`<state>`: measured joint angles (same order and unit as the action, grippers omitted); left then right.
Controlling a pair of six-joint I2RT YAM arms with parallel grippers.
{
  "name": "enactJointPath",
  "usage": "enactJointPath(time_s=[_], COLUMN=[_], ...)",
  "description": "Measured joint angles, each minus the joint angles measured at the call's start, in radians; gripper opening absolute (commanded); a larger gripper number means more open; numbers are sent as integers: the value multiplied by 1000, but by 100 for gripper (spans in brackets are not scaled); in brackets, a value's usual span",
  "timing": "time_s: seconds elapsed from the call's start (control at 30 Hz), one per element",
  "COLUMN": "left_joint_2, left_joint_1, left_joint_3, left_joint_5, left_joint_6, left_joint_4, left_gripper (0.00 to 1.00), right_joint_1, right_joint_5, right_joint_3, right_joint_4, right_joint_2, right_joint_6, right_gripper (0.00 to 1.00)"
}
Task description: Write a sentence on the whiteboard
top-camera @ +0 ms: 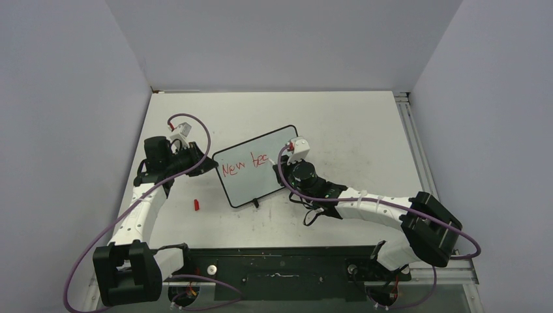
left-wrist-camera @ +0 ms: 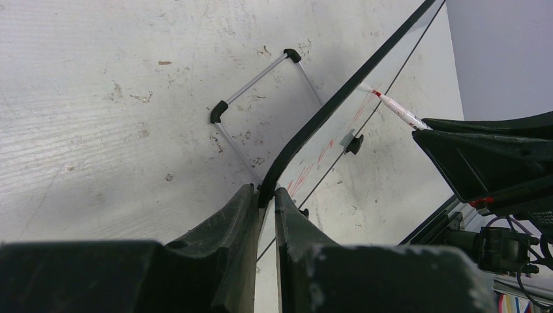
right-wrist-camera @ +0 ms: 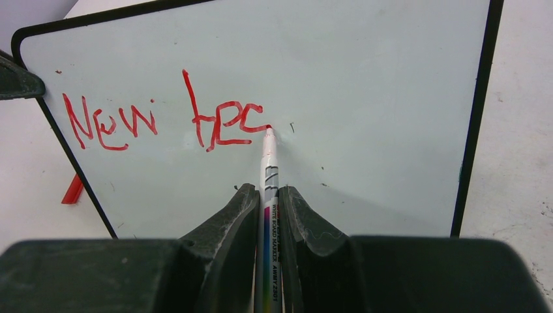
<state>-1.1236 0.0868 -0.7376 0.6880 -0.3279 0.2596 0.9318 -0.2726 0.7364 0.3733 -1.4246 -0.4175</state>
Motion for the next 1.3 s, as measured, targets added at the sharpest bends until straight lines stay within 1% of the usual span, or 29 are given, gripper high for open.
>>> enactJointPath(time_s=[0.87, 1.3], left_joint_2=[0, 2], left_joint_1=[-1, -1], left_joint_3=[0, 0], left_joint_5=[5, 2], left_joint_6=[0, 0], left_joint_4=[1, 0], left_gripper=[10, 10], right_joint_1=[-1, 15], right_joint_5=[-13, -19], right_joint_3=[21, -18], right_joint_4=[-3, 0], right_joint_2=[0, 0], right_joint_6=[13, -19], right_gripper=[5, 5])
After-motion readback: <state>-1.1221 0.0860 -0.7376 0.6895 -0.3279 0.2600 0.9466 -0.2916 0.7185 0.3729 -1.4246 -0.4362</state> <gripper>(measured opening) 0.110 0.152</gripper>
